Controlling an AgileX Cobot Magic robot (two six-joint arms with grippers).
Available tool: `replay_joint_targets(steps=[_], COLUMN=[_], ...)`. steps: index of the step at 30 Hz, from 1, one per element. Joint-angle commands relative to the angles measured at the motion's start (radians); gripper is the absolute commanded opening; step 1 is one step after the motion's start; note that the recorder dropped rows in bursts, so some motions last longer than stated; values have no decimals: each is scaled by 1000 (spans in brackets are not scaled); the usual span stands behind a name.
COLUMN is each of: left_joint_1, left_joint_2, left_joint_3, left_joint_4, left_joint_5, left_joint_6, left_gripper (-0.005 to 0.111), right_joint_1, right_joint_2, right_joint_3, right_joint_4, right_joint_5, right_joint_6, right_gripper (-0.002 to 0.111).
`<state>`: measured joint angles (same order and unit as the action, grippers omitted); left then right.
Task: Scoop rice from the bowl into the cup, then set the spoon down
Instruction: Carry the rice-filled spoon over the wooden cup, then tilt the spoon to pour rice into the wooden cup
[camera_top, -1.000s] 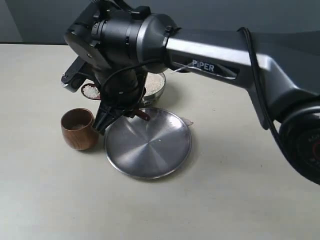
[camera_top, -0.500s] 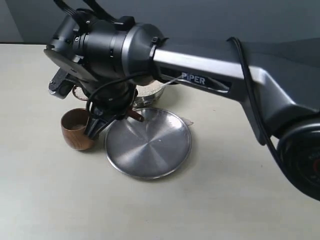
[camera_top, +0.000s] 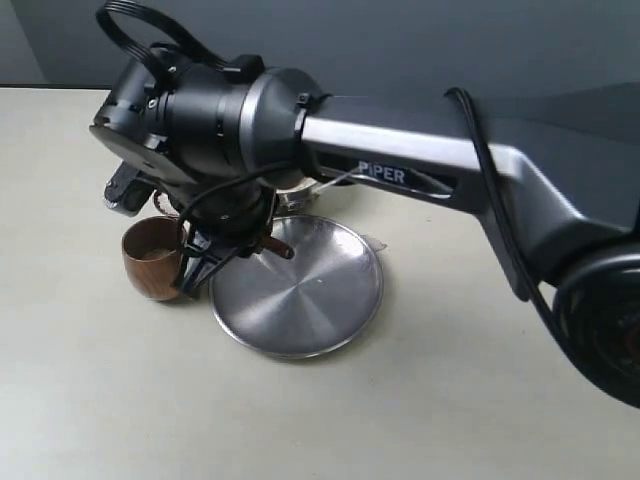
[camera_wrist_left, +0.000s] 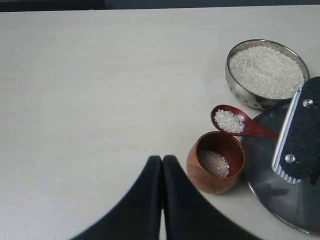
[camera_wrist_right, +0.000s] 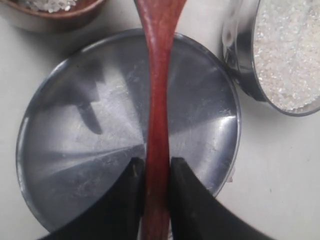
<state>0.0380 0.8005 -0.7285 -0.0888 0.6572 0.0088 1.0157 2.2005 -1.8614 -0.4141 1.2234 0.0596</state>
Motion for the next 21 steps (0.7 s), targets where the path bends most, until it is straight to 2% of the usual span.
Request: replay_joint_targets(steps=[1, 8, 21], left_joint_1=[2, 2, 2], left_joint_2=[2, 2, 2], left_joint_3=[1, 1, 1], left_joint_4=[1, 1, 1], left_joint_5=[-4, -4, -4], left_joint_6=[-1, -1, -1], left_gripper=[0, 0, 0], right_joint_1=[20, 63, 63], right_joint_2=[-9, -9, -9], right_joint_3=[3, 3, 22], right_joint_4=[-41, -76, -116], right_joint_5=[-2, -2, -2], right_joint_6=[23, 29, 75], right_gripper=[-1, -1, -1])
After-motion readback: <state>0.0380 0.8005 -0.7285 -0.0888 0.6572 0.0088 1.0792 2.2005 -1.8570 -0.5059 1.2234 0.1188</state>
